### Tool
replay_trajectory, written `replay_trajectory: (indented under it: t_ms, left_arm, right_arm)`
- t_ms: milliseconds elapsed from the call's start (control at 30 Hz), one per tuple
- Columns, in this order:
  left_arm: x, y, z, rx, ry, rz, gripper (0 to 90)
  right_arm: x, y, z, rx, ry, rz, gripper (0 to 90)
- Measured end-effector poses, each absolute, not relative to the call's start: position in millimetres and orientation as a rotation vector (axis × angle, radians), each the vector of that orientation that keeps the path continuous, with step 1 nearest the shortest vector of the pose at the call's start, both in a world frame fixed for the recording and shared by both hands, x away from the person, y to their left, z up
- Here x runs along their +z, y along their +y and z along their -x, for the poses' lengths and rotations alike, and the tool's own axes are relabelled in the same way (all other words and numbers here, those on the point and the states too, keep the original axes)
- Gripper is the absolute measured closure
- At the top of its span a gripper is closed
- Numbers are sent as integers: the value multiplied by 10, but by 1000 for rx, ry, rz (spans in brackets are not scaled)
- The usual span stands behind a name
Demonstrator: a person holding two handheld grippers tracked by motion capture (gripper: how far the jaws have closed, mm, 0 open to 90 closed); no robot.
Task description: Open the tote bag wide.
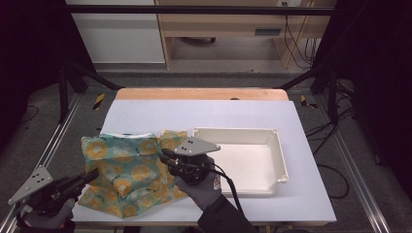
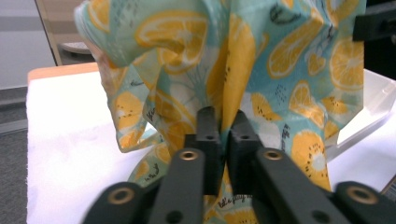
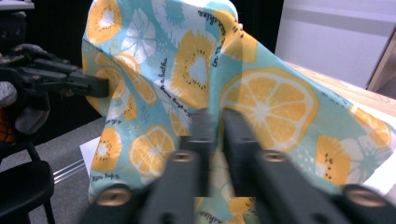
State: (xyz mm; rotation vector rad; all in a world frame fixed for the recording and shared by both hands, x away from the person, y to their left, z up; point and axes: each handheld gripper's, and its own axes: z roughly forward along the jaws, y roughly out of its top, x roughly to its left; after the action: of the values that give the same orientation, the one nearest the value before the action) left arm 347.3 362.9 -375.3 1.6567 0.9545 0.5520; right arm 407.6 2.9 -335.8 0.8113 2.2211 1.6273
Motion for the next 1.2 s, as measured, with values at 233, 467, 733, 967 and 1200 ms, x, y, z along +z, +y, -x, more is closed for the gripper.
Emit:
replay_trajectory:
  t_ms: [233, 467, 733, 967, 1200]
  left_arm:
    - [-3555, 3658, -3385, 595, 940, -1585, 638]
    - [-3297, 3568, -3357, 608, 896, -1568, 560]
    - [-3198, 3471, -3428, 578, 908, -1584, 604]
    - [-3215, 3410, -3469, 604, 929, -1633, 894]
    - [-3256, 3419, -3353, 638, 910, -1629, 900]
  right_arm:
    - [-3286, -77, -4016, 1659, 2214, -785, 900]
    - [-3193, -153, -3903, 1669, 2197, -749, 900]
    - [-3195, -131, -3814, 1650, 2237, -713, 900]
    - [-3259, -102, -3791, 1647, 2253, -713, 900]
    - [-3329, -60, -3729, 1645, 2273, -703, 900]
